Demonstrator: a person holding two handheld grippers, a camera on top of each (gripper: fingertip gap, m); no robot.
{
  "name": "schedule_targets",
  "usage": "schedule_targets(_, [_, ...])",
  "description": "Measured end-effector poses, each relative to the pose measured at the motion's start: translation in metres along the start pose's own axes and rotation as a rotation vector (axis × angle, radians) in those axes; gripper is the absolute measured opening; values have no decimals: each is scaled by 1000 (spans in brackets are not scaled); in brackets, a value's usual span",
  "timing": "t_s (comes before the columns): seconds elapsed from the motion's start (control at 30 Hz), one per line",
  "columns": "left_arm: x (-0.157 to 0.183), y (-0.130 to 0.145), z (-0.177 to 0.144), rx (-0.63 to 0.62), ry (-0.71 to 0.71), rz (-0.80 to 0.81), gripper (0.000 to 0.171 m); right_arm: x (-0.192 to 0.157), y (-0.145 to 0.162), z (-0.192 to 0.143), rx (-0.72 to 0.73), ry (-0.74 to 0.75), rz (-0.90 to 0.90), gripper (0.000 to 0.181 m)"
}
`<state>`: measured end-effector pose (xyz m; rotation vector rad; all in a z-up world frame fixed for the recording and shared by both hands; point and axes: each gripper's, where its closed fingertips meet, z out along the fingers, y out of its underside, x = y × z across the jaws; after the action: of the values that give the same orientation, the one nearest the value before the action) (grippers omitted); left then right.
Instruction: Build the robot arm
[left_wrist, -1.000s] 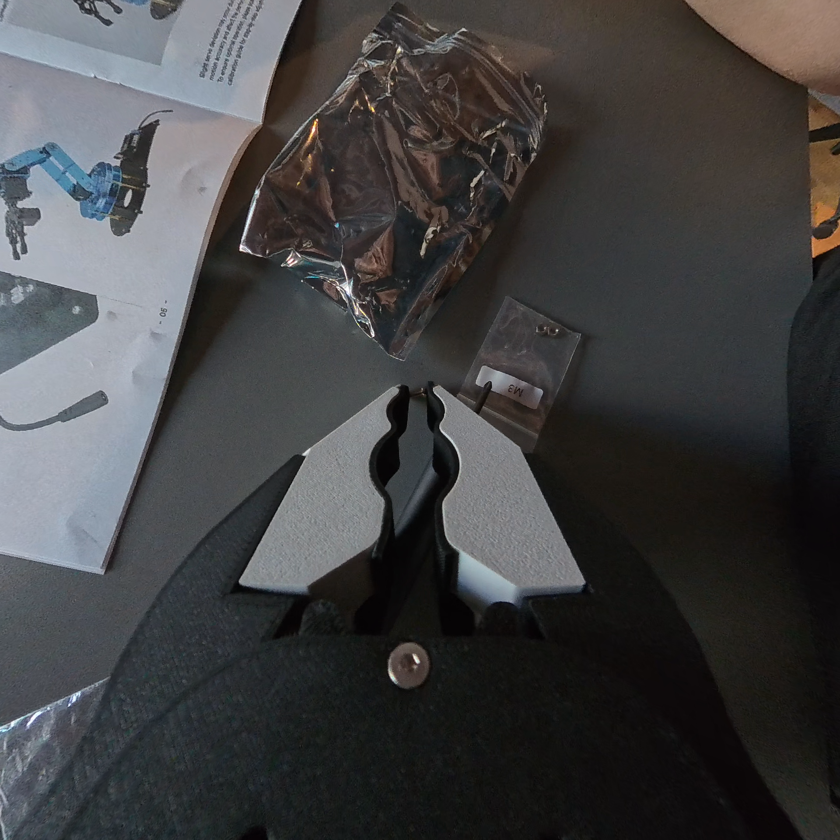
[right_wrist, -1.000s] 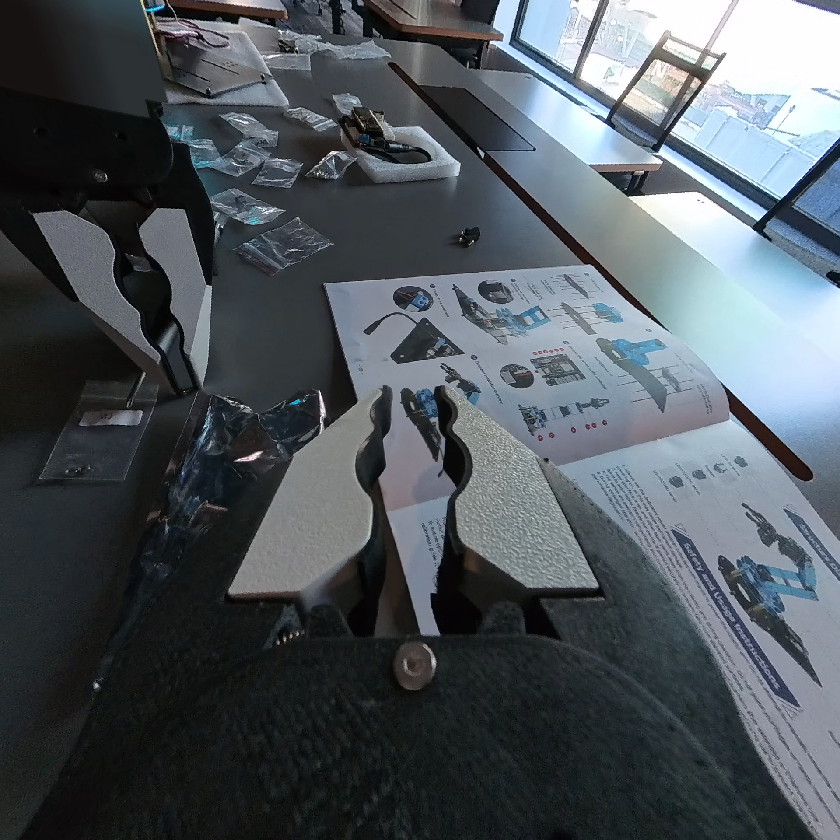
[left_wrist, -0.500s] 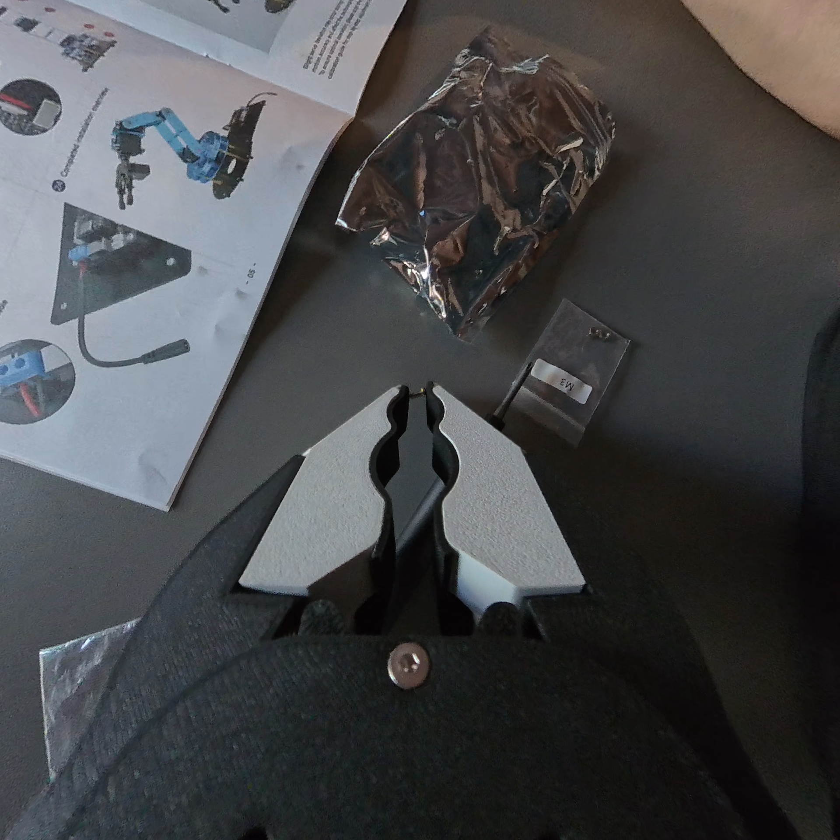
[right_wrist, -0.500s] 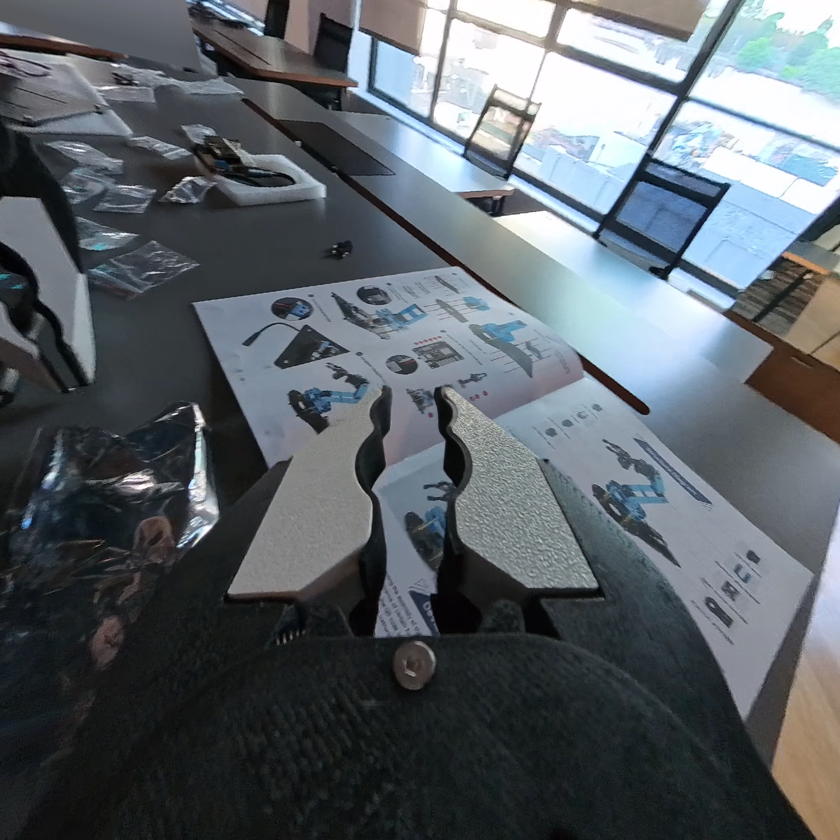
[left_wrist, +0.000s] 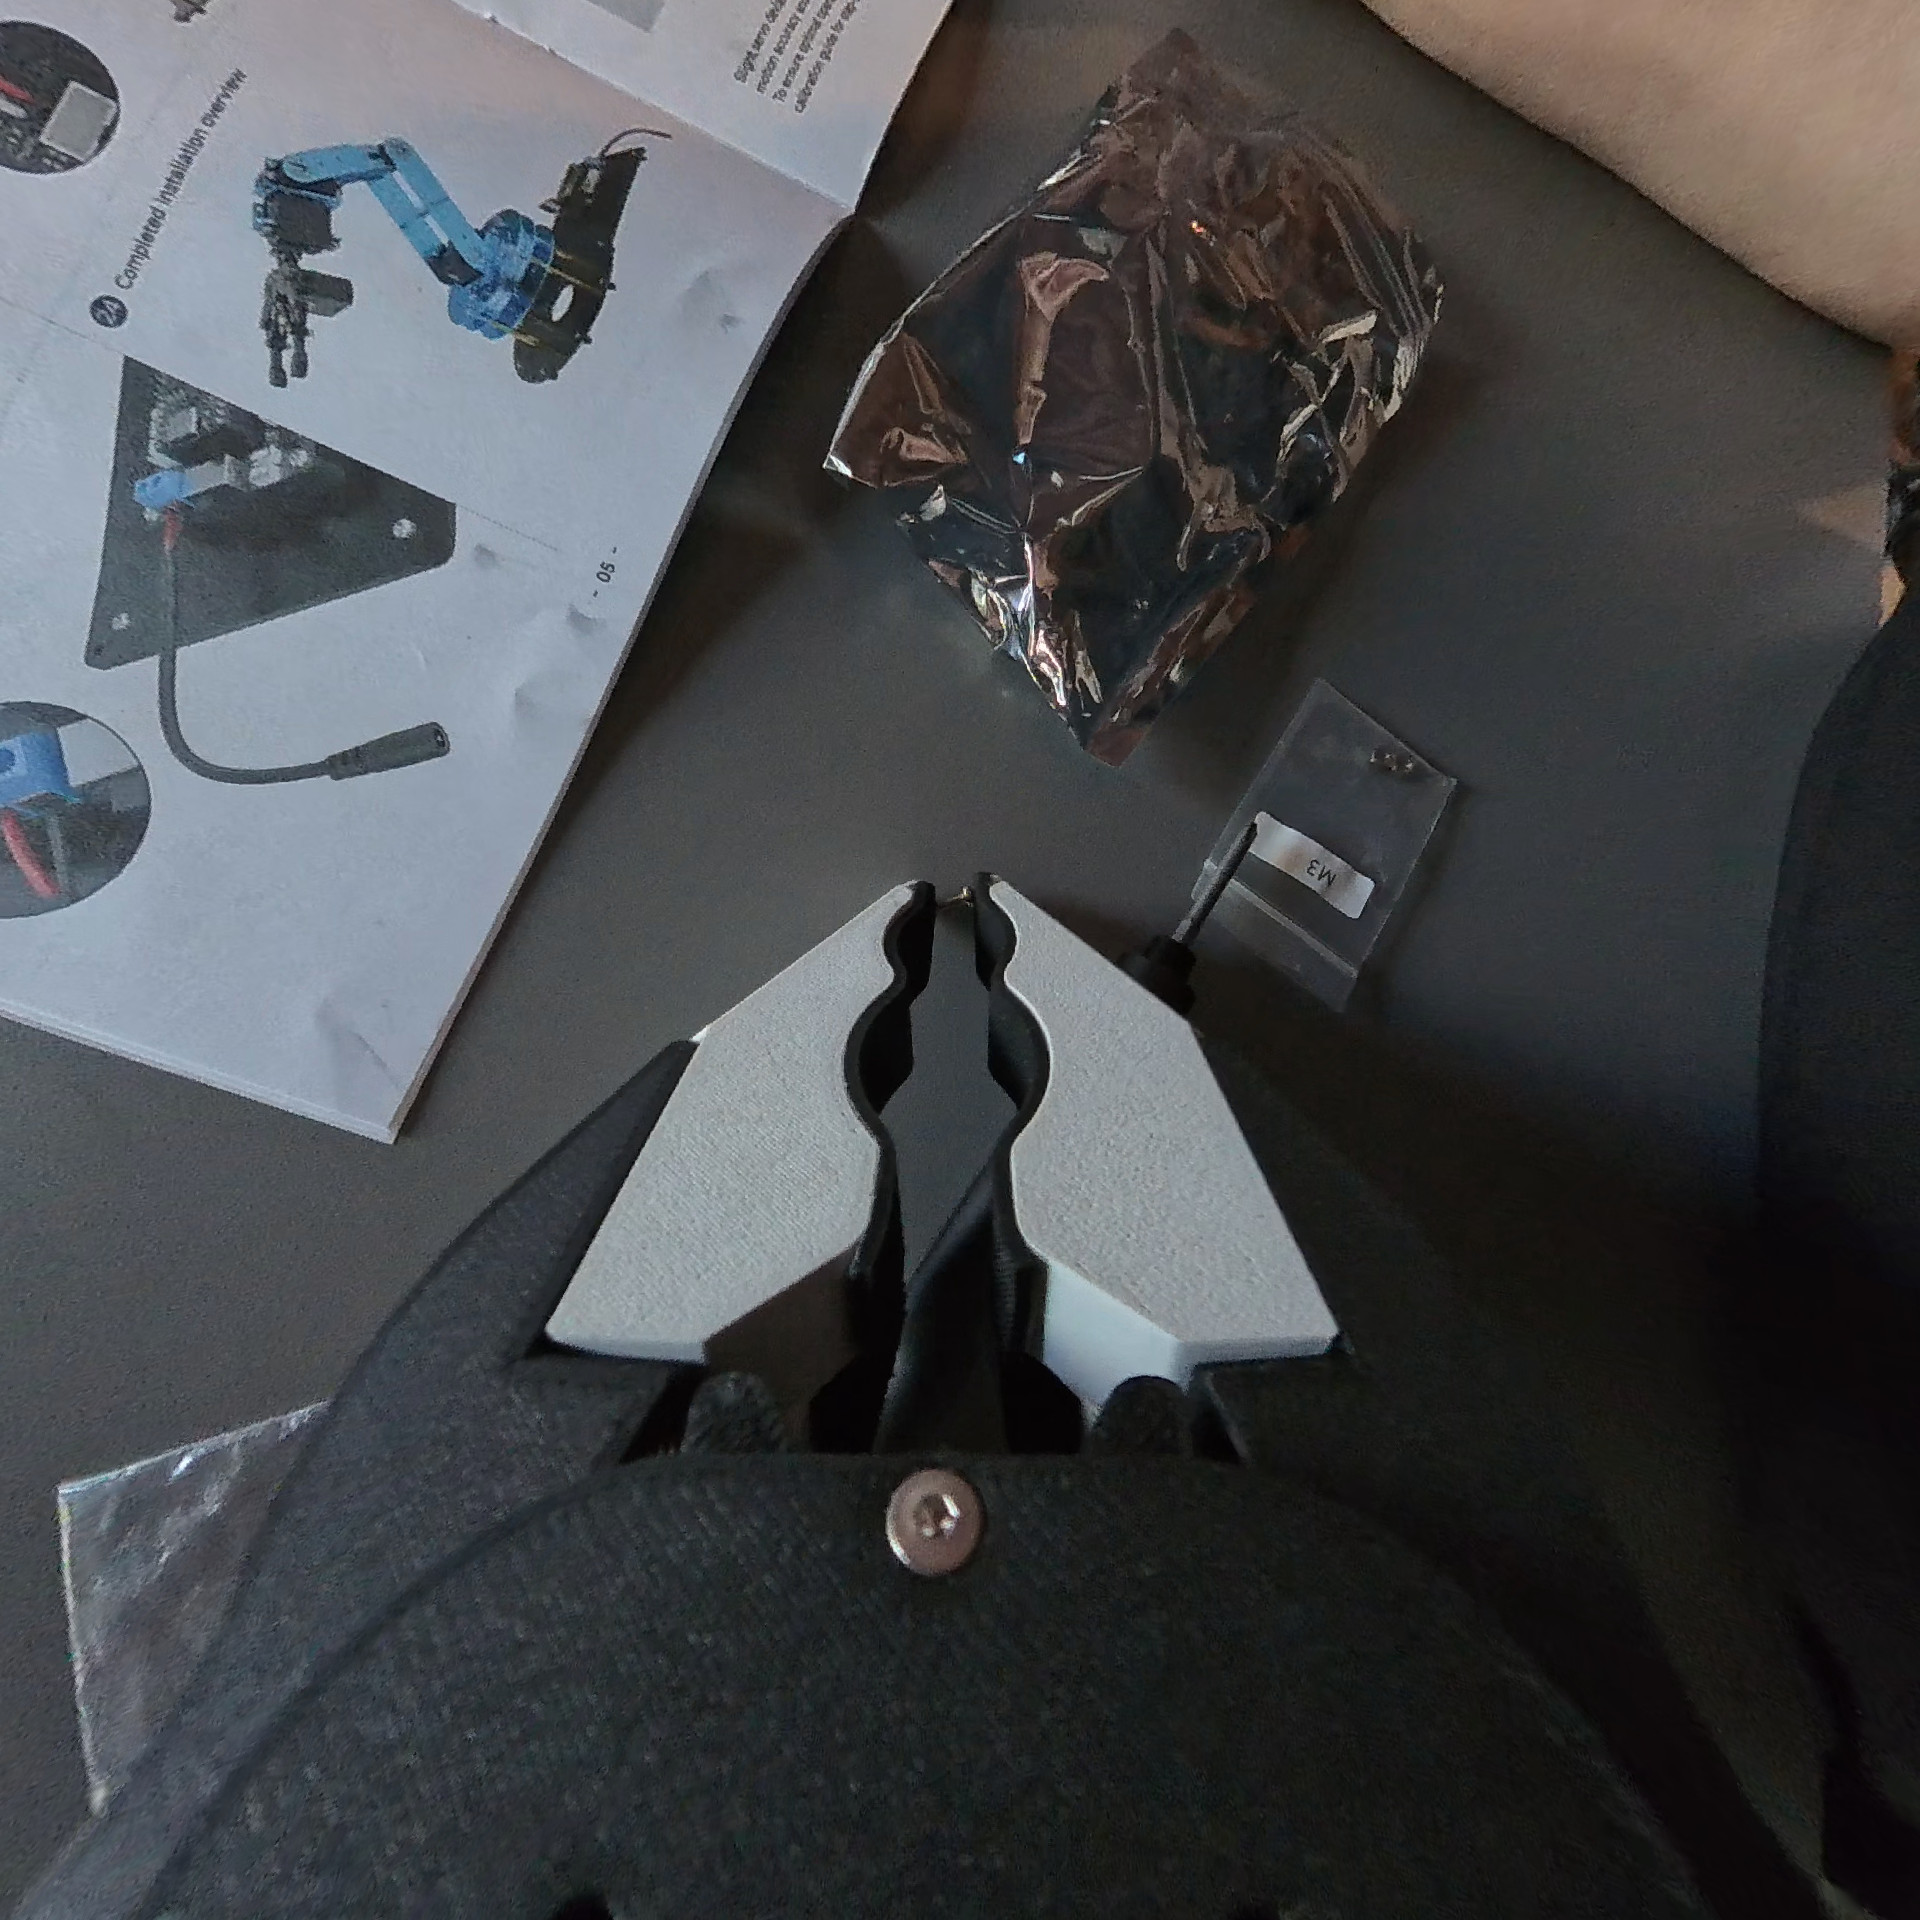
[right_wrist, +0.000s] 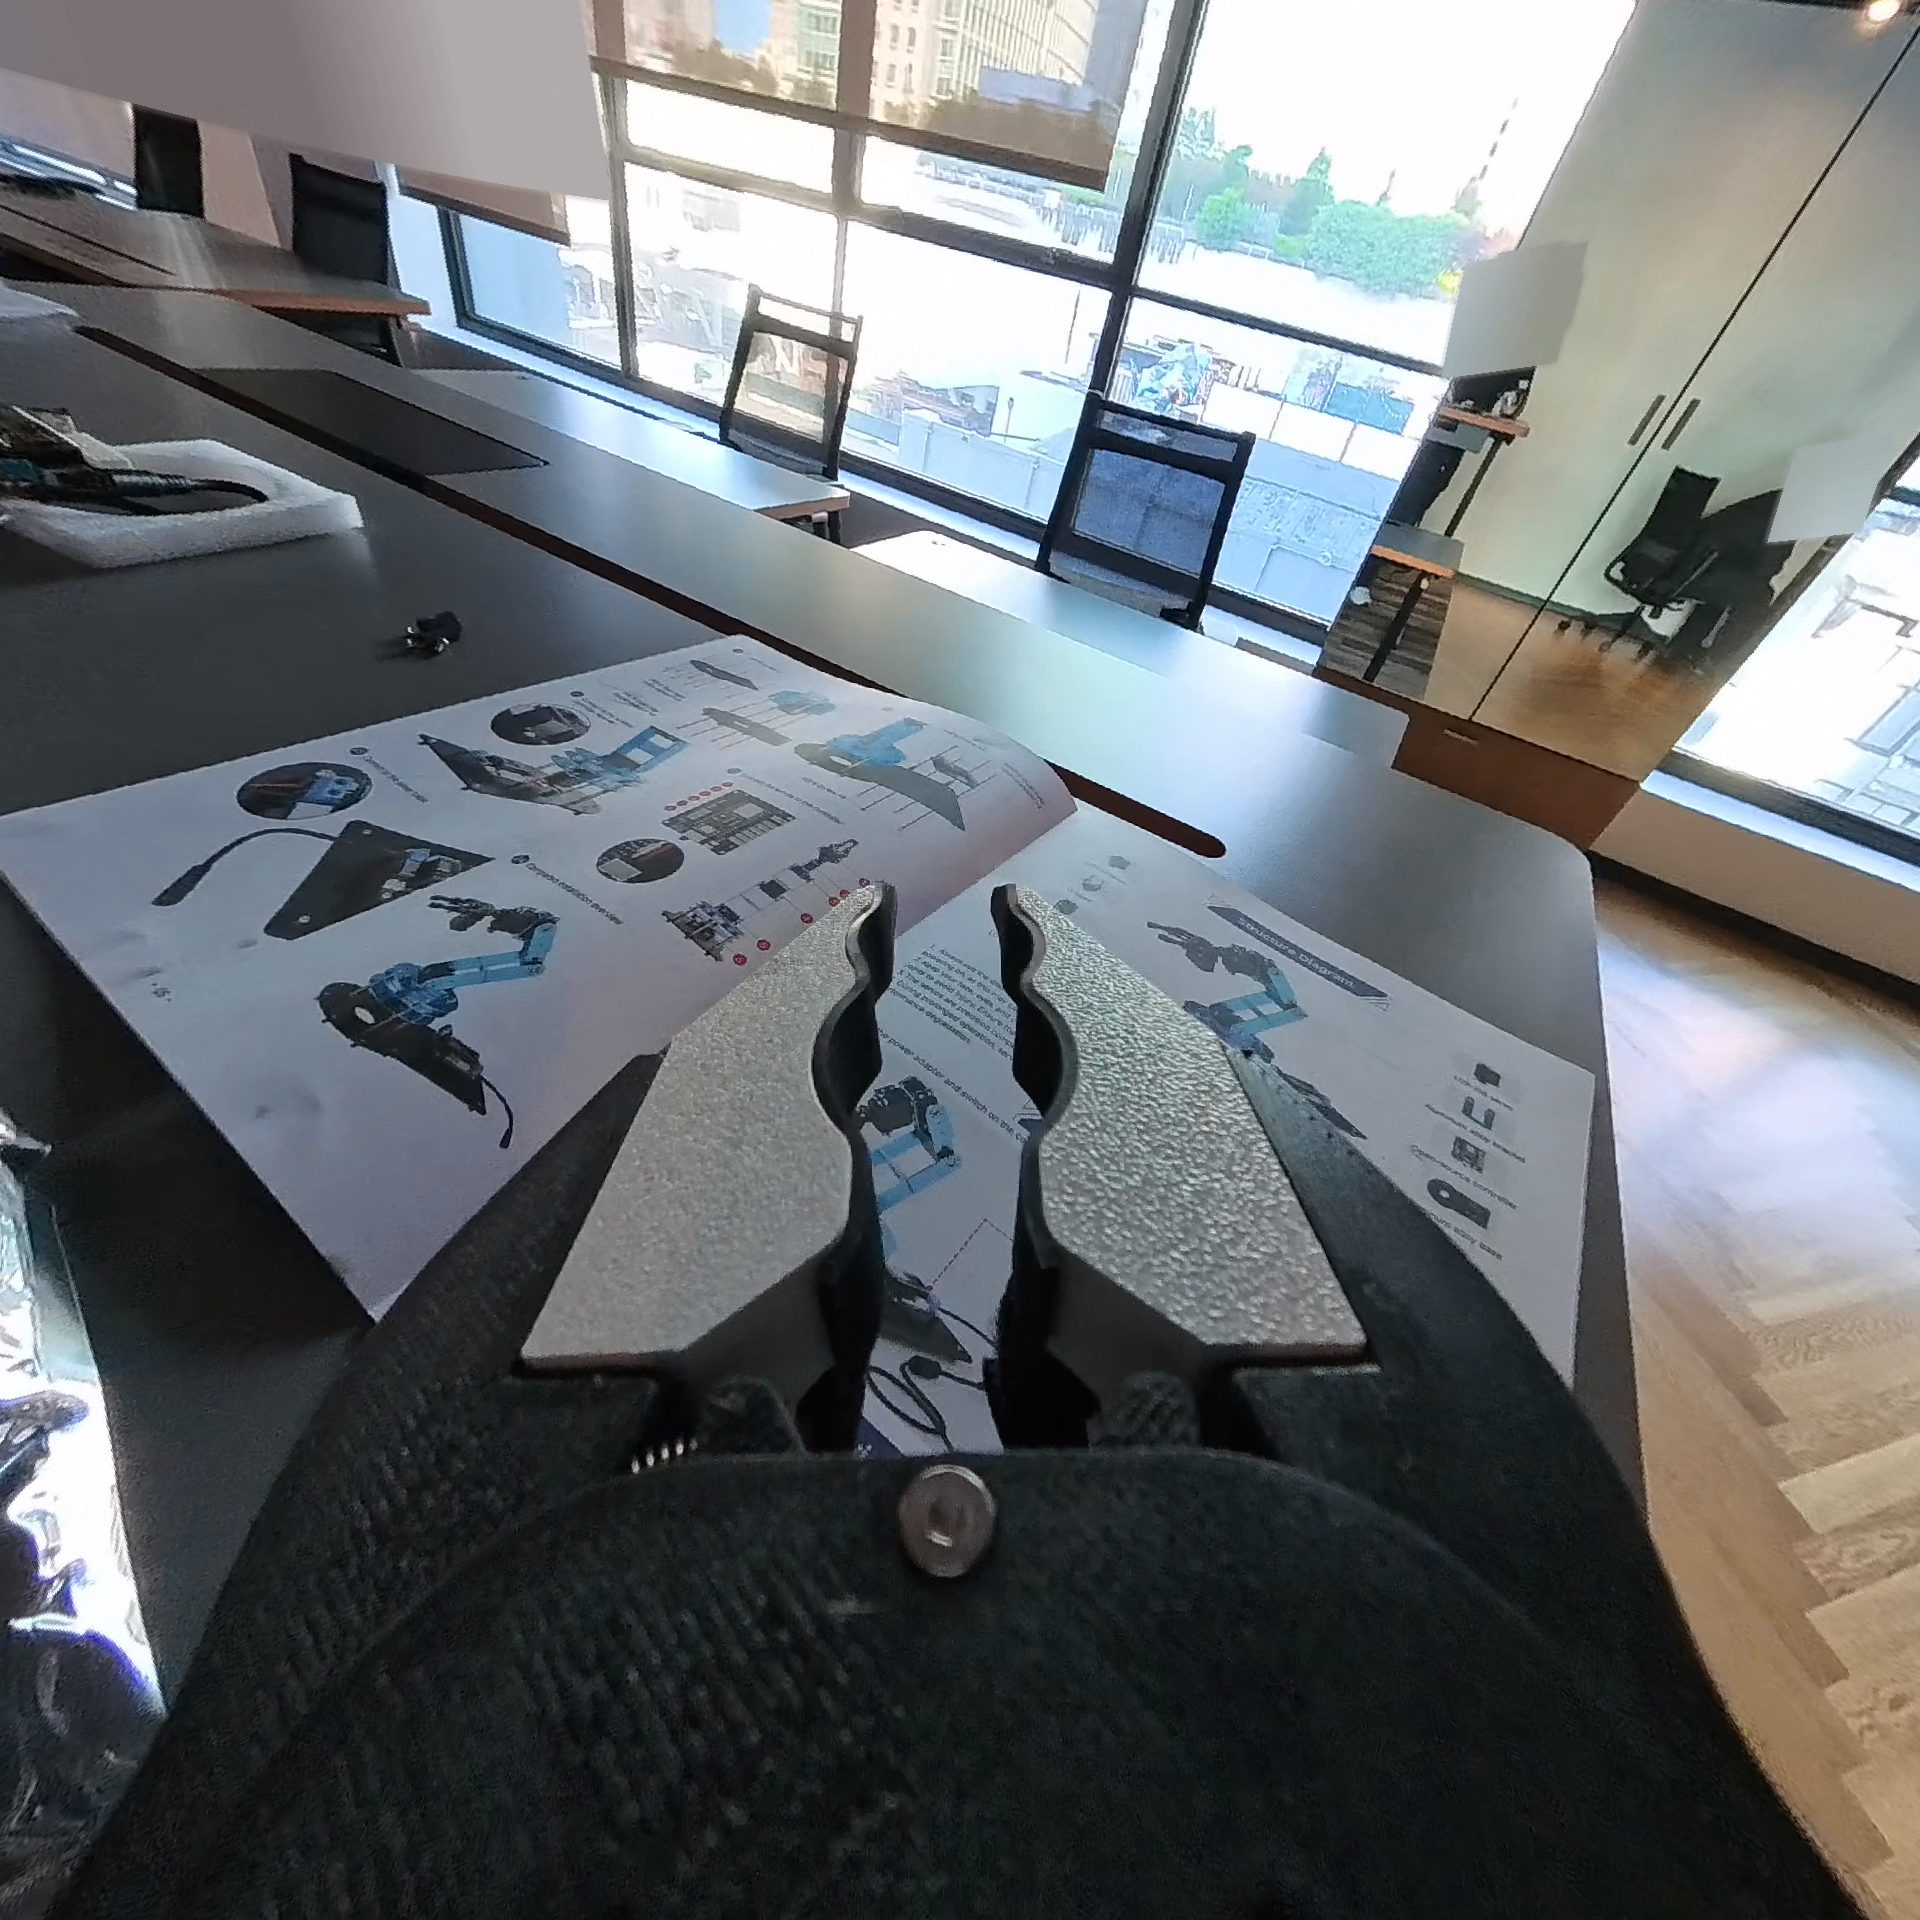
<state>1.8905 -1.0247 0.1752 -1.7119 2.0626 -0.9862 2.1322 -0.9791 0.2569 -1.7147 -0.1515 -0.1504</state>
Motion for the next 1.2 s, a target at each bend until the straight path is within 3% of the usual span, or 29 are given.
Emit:
schedule_targets(0.43, [3, -2, 2, 34, 55, -51, 6, -3, 1, 0, -8, -12, -9, 18])
schedule_targets(1.2, [1, -14, -6, 76, -2, -33, 6, -5, 5, 2, -30, -31, -11, 18])
